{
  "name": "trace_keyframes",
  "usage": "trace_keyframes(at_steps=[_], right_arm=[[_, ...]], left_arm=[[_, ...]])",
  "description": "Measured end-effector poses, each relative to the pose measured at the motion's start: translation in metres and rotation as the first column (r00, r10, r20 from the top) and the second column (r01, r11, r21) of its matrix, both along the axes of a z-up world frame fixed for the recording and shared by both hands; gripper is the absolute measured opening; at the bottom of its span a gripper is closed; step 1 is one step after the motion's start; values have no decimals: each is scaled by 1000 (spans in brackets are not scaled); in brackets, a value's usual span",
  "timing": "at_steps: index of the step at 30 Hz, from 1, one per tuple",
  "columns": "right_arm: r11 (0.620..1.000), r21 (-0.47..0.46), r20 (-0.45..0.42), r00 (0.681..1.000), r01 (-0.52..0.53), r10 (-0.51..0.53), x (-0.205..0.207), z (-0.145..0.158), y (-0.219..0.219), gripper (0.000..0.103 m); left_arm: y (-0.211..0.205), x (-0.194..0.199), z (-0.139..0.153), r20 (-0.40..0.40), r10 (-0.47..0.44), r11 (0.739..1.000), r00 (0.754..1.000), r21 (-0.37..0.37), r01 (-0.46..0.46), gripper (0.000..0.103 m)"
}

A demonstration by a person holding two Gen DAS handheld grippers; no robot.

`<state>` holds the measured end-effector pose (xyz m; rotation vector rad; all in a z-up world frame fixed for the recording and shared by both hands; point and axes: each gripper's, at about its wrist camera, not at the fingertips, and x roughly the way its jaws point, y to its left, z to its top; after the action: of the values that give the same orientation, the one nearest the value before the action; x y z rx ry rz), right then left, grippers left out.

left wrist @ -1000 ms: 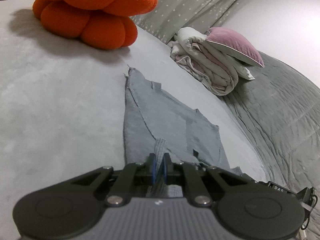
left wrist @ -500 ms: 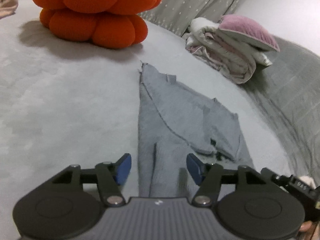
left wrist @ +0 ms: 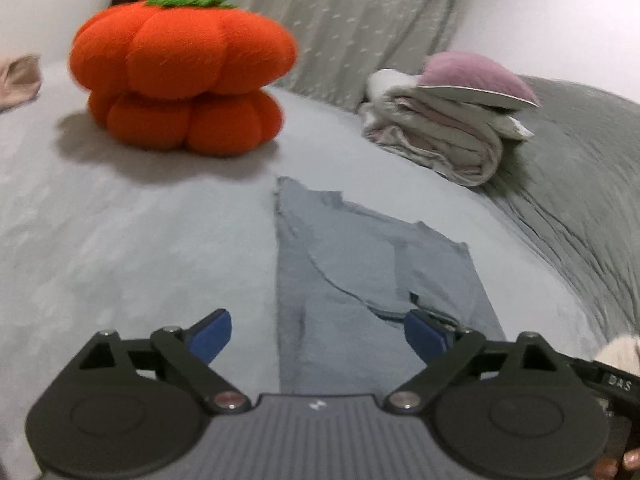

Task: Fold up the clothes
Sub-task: 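Open both grippers and move them back to the folded hem edge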

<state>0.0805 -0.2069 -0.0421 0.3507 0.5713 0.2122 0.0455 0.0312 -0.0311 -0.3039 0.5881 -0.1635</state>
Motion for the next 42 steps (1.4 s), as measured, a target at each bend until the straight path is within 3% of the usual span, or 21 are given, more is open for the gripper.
trace_keyframes(at_steps=[4, 9, 13, 20, 23, 28, 32, 35, 38, 42], right_arm=[[991, -121, 8, 998, -58, 60, -4, -1, 22, 75], [975, -193, -6, 994, -109, 110, -5, -7, 37, 79], [965, -232, -50, 992, -121, 113, -1, -18, 40, 81], [954, -274, -63, 992, -124, 111, 2, -27, 39, 88], [956, -263, -57, 991, -131, 120, -3, -22, 38, 92], [973, -204, -64, 993, -112, 101, -6, -14, 25, 96], [995, -90, -90, 995, -40, 32, -5, -7, -1, 96], [999, 29, -132, 991, 40, -35, -4, -5, -26, 96], [977, 174, -209, 974, 120, -83, -3, -10, -54, 96], [916, 354, -317, 946, 187, -71, -1, -22, -84, 95]], left_arm=[[-19, -6, -4, 3, -64, 997, 998, 49, 64, 99], [-38, -10, -12, -3, -135, 982, 991, 133, 134, 101], [-51, -7, -28, -65, -149, 963, 987, 215, 160, 101], [-55, -4, -40, -117, -119, 956, 986, 256, 145, 102], [-49, -4, -35, -144, -111, 967, 983, 213, 141, 102], [-29, 4, -29, -202, -77, 993, 976, 72, 93, 102], [-11, 9, -26, -260, -51, 998, 964, -53, 39, 102], [2, 15, -25, -310, -52, 987, 949, -158, 2, 102], [14, 21, -26, -356, -74, 971, 932, -239, -14, 102], [30, 29, -29, -411, -152, 945, 899, -327, 10, 102]])
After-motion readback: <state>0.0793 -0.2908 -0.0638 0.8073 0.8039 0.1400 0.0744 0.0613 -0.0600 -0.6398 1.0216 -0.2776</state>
